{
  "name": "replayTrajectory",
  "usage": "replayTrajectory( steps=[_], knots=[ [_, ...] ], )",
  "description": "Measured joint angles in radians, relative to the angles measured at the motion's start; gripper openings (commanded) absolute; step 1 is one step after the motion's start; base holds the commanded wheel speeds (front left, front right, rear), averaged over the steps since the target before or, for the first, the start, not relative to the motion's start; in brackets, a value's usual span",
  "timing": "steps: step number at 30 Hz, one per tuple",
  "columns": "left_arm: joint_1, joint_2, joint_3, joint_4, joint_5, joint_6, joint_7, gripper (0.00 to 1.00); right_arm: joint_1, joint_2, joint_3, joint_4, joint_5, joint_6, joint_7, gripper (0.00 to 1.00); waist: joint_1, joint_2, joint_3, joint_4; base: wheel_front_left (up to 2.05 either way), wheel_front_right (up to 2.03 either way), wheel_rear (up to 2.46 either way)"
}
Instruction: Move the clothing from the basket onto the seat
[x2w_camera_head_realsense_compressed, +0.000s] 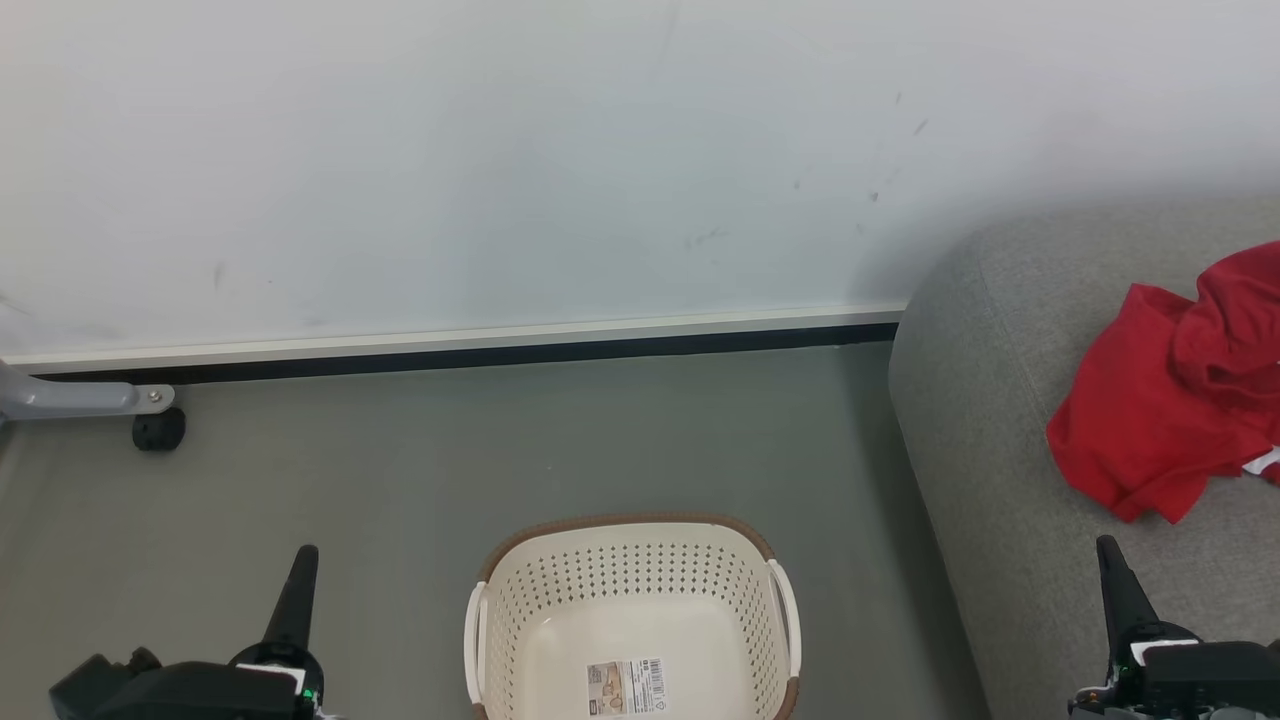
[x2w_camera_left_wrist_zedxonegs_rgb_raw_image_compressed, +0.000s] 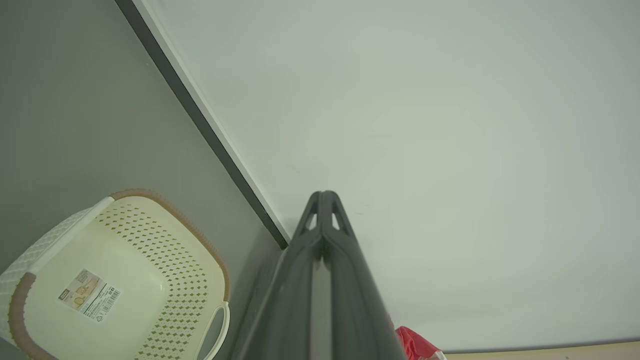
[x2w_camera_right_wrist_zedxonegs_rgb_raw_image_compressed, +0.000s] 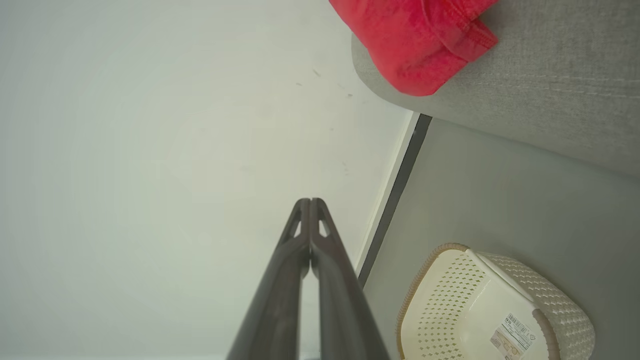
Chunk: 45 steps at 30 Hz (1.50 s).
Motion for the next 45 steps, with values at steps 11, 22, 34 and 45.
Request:
replayTrajectory(
  steps=[11, 22, 34, 45],
  knots=[
    [-0.011, -0.015, 0.035, 0.040, -0.138, -0.034, 0.017, 0.00, -0.003, 0.016, -0.030, 0.034, 0.156, 0.030, 0.017, 0.00, 0.0000, 0.0000, -0.006, -0.003, 0.00, 0.00, 0.00],
    [-0.021, -0.025, 0.051, 0.055, -0.214, -0.044, 0.026, 0.00, -0.019, 0.023, -0.045, 0.053, 0.227, 0.043, 0.026, 0.00, 0.0000, 0.0000, -0.009, -0.004, 0.00, 0.00, 0.00],
    [-0.021, -0.025, 0.051, 0.056, -0.215, -0.044, 0.026, 0.00, -0.019, 0.023, -0.045, 0.053, 0.227, 0.043, 0.026, 0.00, 0.0000, 0.0000, -0.009, -0.004, 0.00, 0.00, 0.00],
    [-0.021, -0.025, 0.051, 0.057, -0.215, -0.044, 0.026, 0.00, -0.019, 0.023, -0.045, 0.053, 0.227, 0.043, 0.026, 0.00, 0.0000, 0.0000, -0.009, -0.004, 0.00, 0.00, 0.00]
  ],
)
